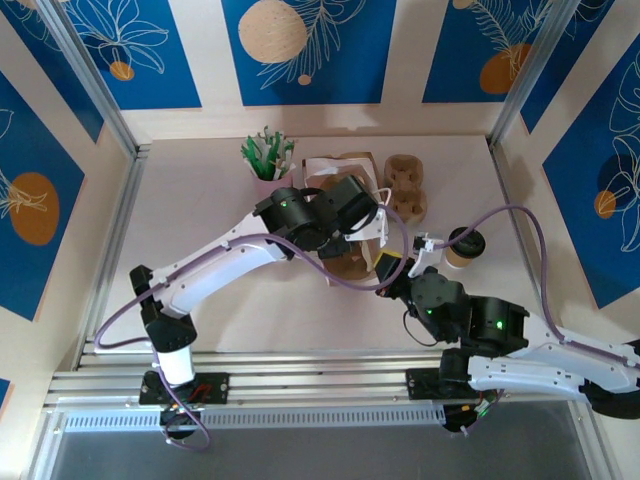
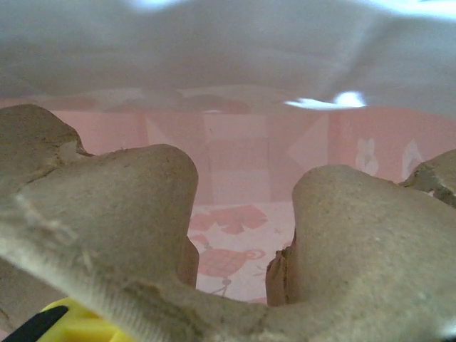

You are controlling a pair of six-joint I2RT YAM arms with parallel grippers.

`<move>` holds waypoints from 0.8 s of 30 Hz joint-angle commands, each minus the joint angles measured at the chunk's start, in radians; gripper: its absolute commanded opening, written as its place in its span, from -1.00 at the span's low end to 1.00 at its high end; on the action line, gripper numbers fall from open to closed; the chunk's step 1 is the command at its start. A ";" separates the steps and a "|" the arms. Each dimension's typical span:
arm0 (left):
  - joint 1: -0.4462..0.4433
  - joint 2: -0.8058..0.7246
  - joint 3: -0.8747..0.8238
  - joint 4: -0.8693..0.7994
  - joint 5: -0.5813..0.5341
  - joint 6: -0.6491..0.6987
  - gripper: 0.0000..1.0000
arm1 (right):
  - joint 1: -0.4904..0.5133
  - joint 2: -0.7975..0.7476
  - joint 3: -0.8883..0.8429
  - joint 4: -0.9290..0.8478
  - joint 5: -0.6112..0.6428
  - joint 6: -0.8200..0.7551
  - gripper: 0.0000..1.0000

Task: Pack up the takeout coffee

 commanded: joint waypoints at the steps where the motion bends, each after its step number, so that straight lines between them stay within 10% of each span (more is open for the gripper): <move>1: 0.020 0.030 0.026 -0.007 -0.032 -0.025 -0.20 | 0.019 -0.029 -0.006 0.069 0.022 0.013 -1.00; 24: 0.040 0.043 -0.013 -0.058 0.000 -0.061 -0.29 | 0.118 -0.026 0.008 0.007 0.129 0.050 -1.00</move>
